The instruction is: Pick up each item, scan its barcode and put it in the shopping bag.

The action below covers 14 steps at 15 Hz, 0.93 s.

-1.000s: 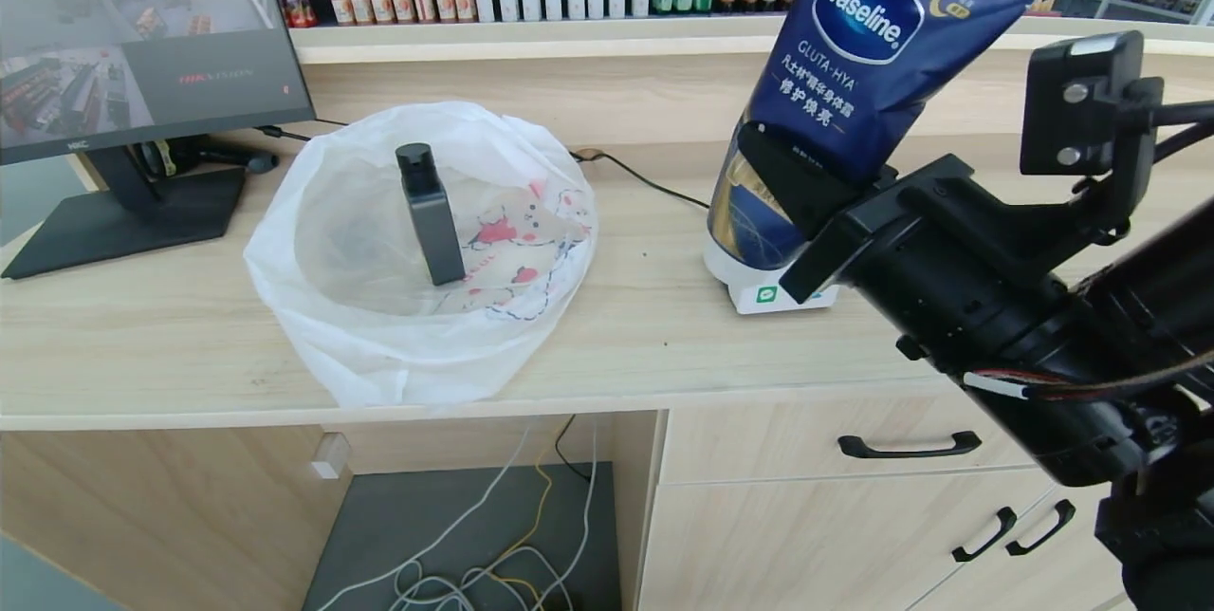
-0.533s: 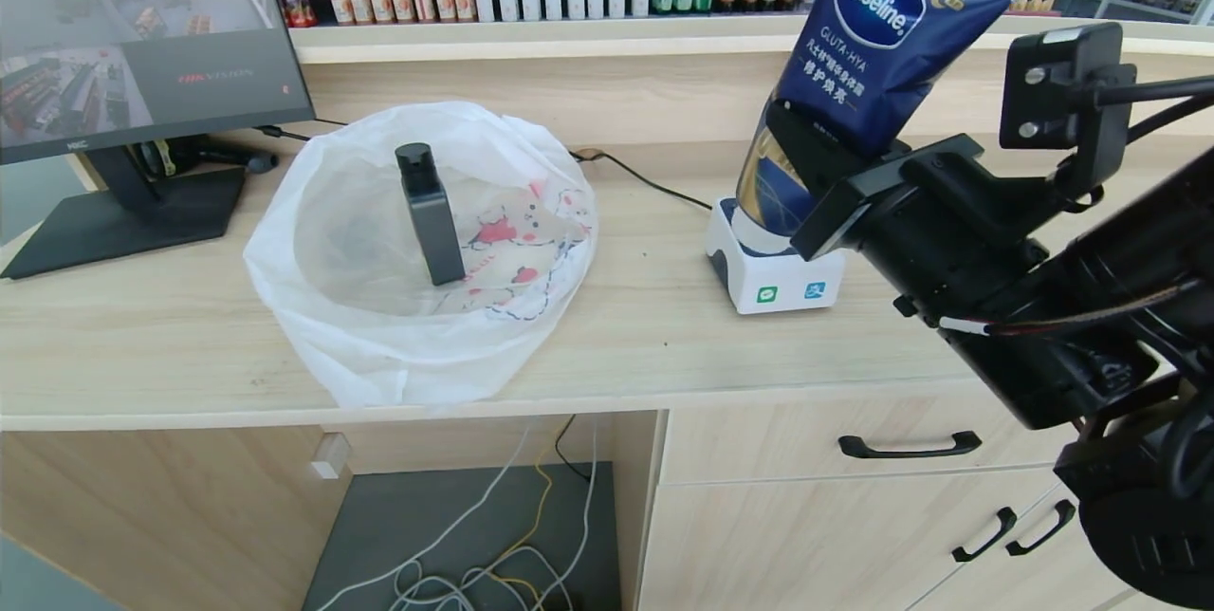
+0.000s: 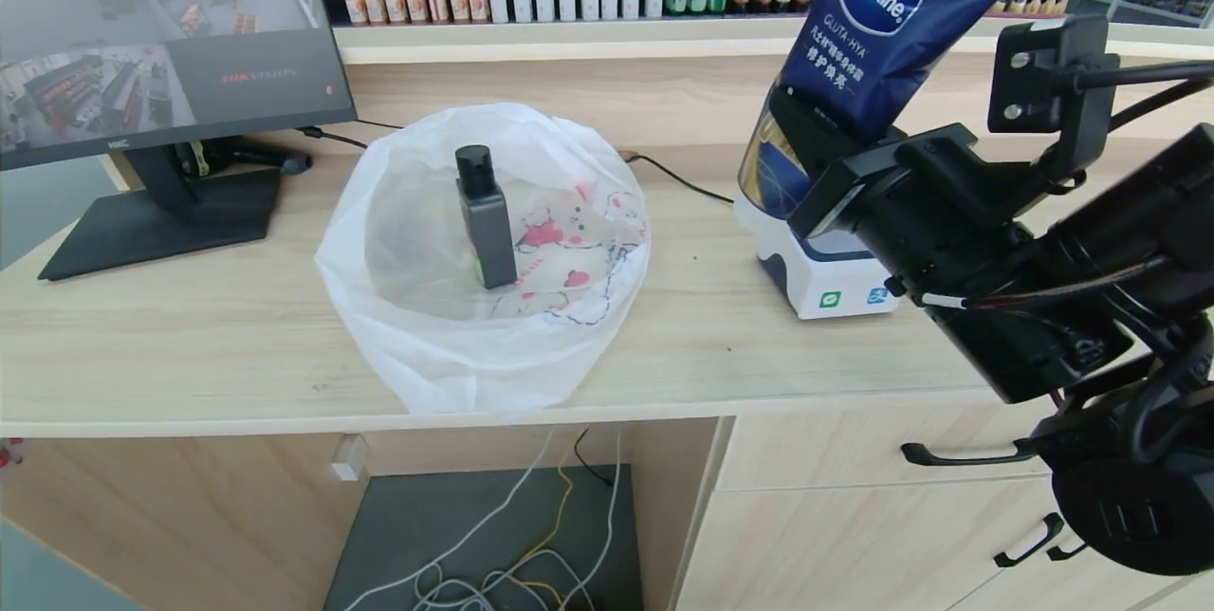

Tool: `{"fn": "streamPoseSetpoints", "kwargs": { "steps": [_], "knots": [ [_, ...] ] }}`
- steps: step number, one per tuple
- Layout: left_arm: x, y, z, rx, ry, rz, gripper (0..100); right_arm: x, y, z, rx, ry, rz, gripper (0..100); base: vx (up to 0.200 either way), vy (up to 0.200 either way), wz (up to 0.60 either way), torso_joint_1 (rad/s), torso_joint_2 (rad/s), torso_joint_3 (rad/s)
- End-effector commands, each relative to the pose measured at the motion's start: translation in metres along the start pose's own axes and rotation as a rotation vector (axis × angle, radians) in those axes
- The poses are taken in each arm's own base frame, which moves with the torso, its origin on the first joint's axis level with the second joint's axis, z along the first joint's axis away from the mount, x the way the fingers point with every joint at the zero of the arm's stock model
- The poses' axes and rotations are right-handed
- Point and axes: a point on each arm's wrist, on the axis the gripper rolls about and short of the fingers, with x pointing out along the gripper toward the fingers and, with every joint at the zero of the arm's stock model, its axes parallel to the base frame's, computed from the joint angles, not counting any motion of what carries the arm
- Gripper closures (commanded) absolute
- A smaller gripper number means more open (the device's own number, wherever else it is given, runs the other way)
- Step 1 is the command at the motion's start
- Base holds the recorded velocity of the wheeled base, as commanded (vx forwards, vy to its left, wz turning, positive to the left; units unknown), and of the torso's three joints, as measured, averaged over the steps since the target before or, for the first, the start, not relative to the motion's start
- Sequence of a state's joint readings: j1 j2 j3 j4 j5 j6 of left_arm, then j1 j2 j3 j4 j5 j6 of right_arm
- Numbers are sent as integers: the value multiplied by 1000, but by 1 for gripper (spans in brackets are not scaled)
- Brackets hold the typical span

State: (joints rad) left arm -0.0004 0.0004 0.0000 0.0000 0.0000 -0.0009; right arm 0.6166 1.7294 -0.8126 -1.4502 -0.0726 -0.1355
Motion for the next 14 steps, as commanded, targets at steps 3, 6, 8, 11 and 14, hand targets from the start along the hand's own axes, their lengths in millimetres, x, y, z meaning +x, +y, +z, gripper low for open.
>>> {"fn": "streamPoseSetpoints", "kwargs": {
  "steps": [3, 6, 8, 11, 14],
  "knots": [
    [0, 0, 0, 1, 0, 2, 100, 3, -4, -3, -6, 1, -13, 100, 0, 200, 0, 2, 1, 4],
    [0, 0, 0, 1, 0, 0, 100, 3, -4, -4, -6, 2, -13, 100, 0, 200, 0, 5, 2, 6],
    [0, 0, 0, 2, 0, 0, 100, 3, -4, -5, 5, 7, -12, 100, 0, 0, 0, 0, 0, 0],
    [0, 0, 0, 2, 0, 0, 100, 5, -5, -9, 11, 10, -17, 100, 0, 0, 0, 0, 0, 0],
    [0, 0, 0, 2, 0, -1, 100, 13, -4, -14, 12, 4, -18, 100, 0, 0, 0, 0, 0, 0]
  ]
}}
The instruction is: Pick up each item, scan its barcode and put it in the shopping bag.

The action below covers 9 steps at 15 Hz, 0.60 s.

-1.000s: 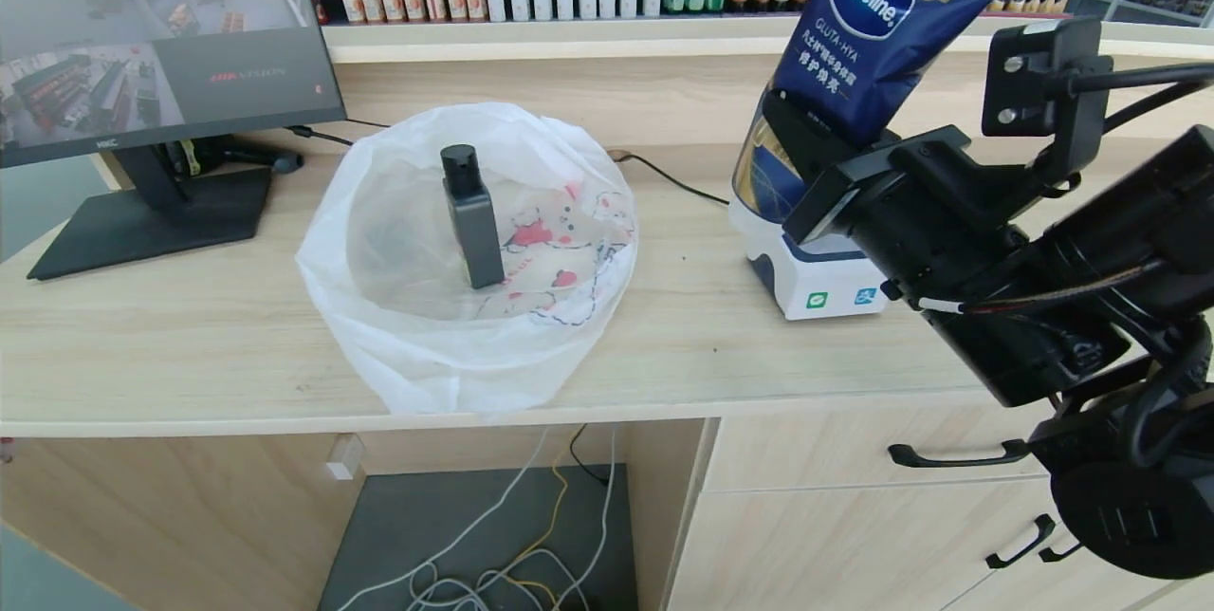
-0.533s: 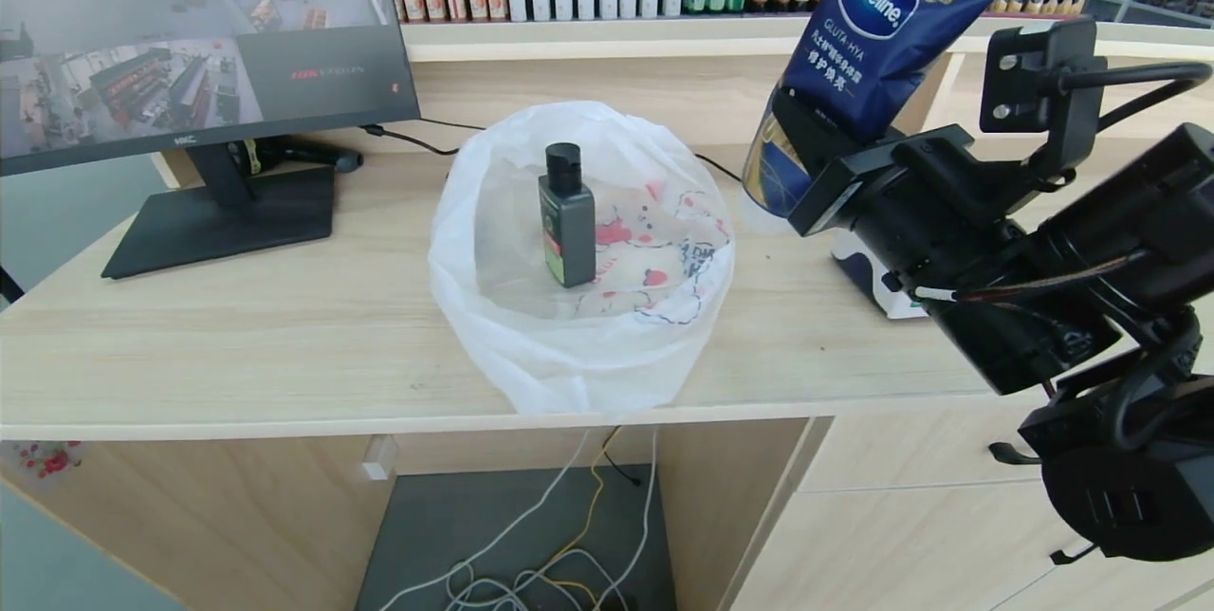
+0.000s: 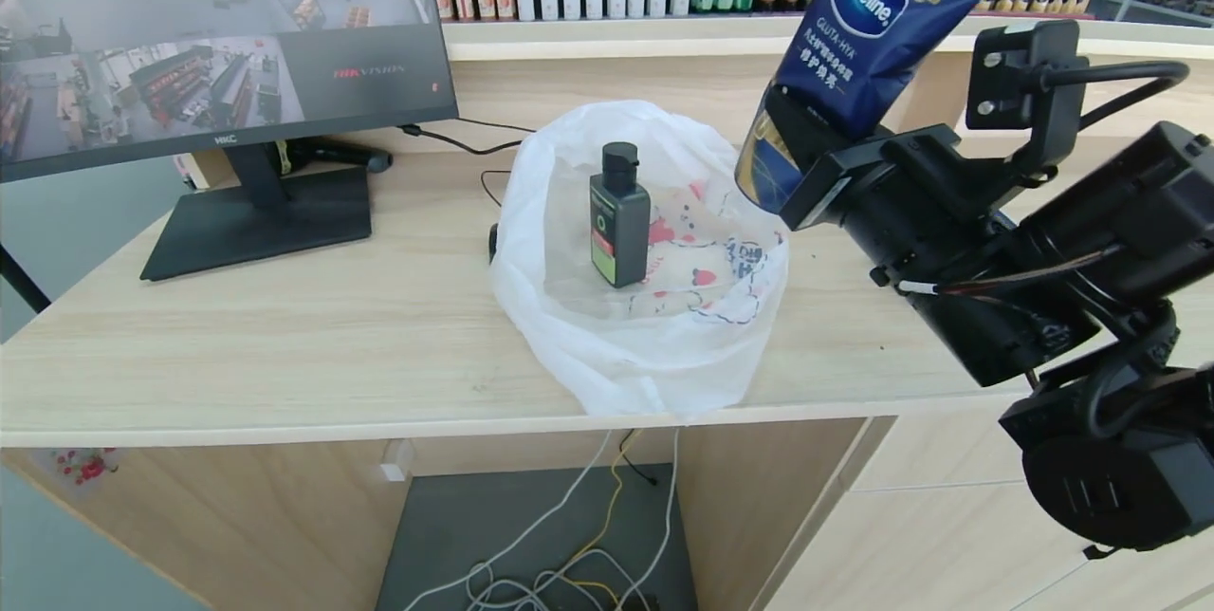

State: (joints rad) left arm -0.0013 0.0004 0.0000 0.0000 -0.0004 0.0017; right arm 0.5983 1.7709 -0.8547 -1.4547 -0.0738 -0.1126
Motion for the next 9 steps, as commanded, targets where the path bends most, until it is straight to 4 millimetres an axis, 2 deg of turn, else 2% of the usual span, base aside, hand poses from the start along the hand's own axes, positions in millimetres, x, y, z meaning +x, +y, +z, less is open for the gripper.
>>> {"fn": "streamPoseSetpoints", "kwargs": {
  "steps": [1, 4, 5, 9],
  "knots": [
    [0, 0, 0, 0, 0, 0, 100, 4, 1, -7, -2, 8, 0, 100, 0, 0, 0, 0, 0, 0],
    [0, 0, 0, 3, 0, 0, 100, 13, 0, -14, -1, 5, -6, 100, 0, 0, 0, 0, 0, 0],
    [0, 0, 0, 6, 0, 0, 0, 14, 0, -14, 3, 2, -6, 100, 0, 0, 0, 0, 0, 0],
    [0, 0, 0, 29, 1, 0, 0, 14, 0, -22, 2, 23, -5, 100, 0, 0, 0, 0, 0, 0]
  ]
}}
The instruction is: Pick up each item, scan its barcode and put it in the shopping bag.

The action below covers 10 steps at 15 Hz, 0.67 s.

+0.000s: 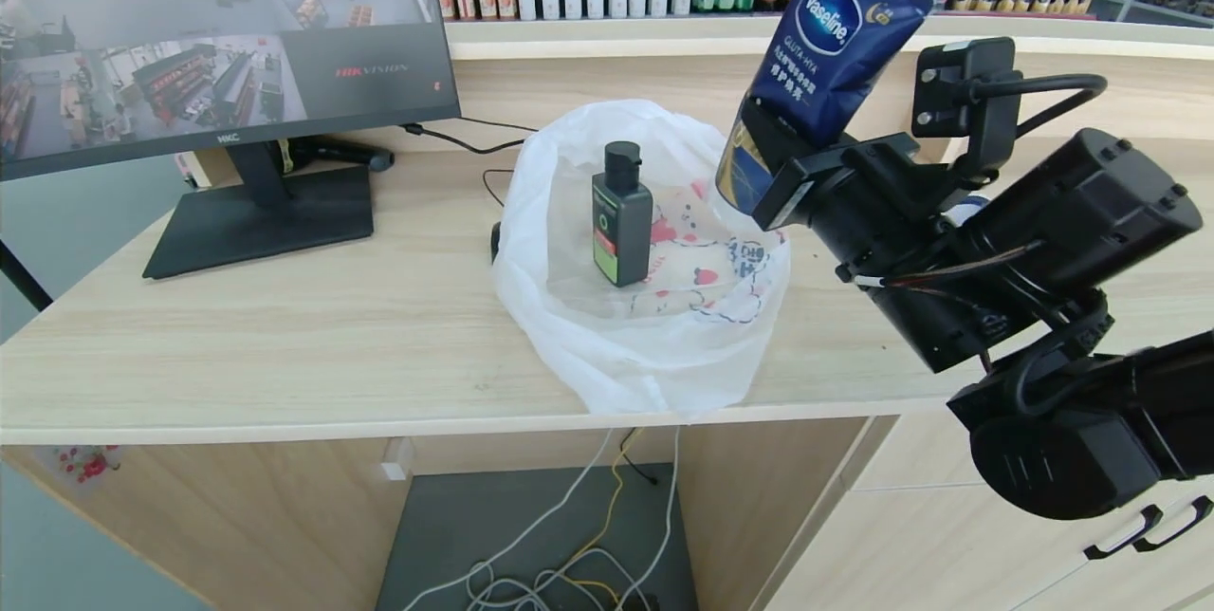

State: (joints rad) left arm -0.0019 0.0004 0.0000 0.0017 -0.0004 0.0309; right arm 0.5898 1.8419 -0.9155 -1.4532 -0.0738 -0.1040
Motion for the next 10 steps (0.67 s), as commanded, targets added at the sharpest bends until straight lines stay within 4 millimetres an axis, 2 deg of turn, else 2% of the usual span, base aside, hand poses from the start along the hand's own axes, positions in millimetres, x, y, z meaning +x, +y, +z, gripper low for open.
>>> {"fn": "streamPoseSetpoints", "kwargs": {
  "steps": [1, 5, 8, 10],
  "knots": [
    [0, 0, 0, 0, -1, 1, 0, 1, 0, -5, -3, 10, 1, 100, 0, 0, 0, 0, 0, 0],
    [0, 0, 0, 0, -1, 1, 0, 2, -2, -11, -7, 24, -6, 100, 0, 0, 0, 0, 0, 0],
    [0, 0, 0, 0, -1, 1, 0, 5, -17, -28, -33, 60, -41, 100, 0, 0, 0, 0, 0, 0],
    [0, 0, 0, 0, -1, 1, 0, 4, -18, -33, -35, 74, -44, 100, 0, 0, 0, 0, 0, 0]
  ]
}}
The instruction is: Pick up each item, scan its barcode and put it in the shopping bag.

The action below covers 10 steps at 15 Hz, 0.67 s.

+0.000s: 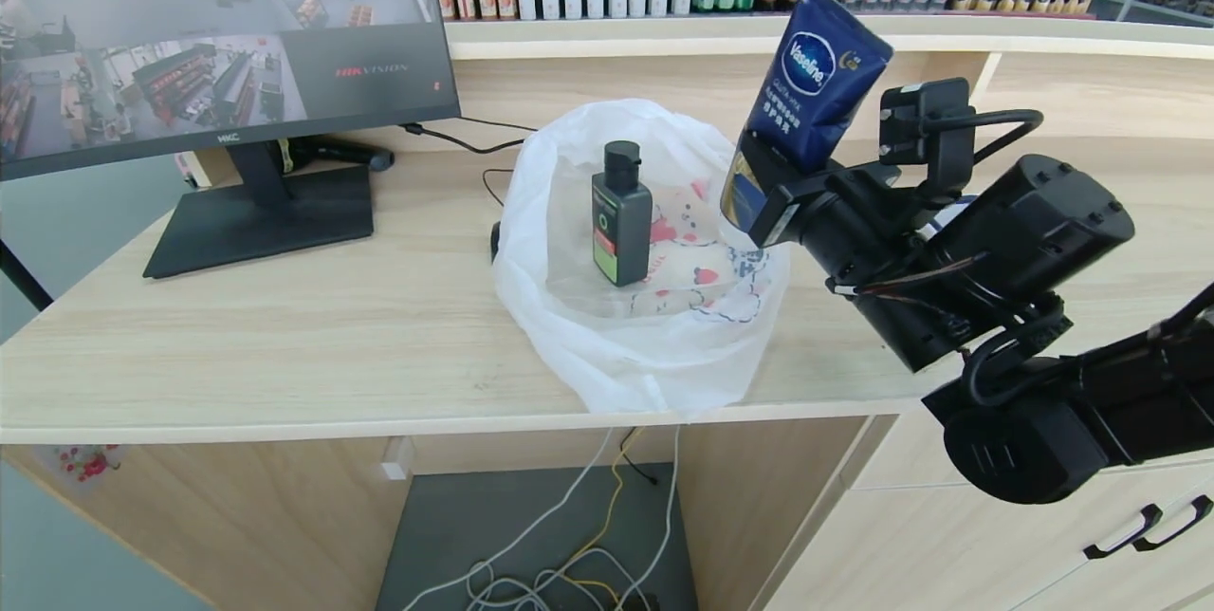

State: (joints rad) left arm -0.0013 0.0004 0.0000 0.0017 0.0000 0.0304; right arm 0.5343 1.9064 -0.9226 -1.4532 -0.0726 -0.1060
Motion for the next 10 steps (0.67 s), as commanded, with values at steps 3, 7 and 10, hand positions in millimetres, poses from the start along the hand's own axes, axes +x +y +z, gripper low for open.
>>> {"fn": "streamPoseSetpoints", "kwargs": {
  "steps": [3, 7, 10],
  "knots": [
    [0, 0, 0, -1, -1, 0, 0, 1, 3, -16, -3, 40, -10, 100, 0, 0, 0, 0, 0, 0],
    [0, 0, 0, -4, -1, 0, 0, 1, 5, -36, -8, 90, -4, 100, 0, 0, 0, 0, 0, 0],
    [0, 0, 0, -4, -1, 0, 0, 3, 6, -47, -9, 111, 1, 100, 0, 0, 0, 0, 0, 0]
  ]
}}
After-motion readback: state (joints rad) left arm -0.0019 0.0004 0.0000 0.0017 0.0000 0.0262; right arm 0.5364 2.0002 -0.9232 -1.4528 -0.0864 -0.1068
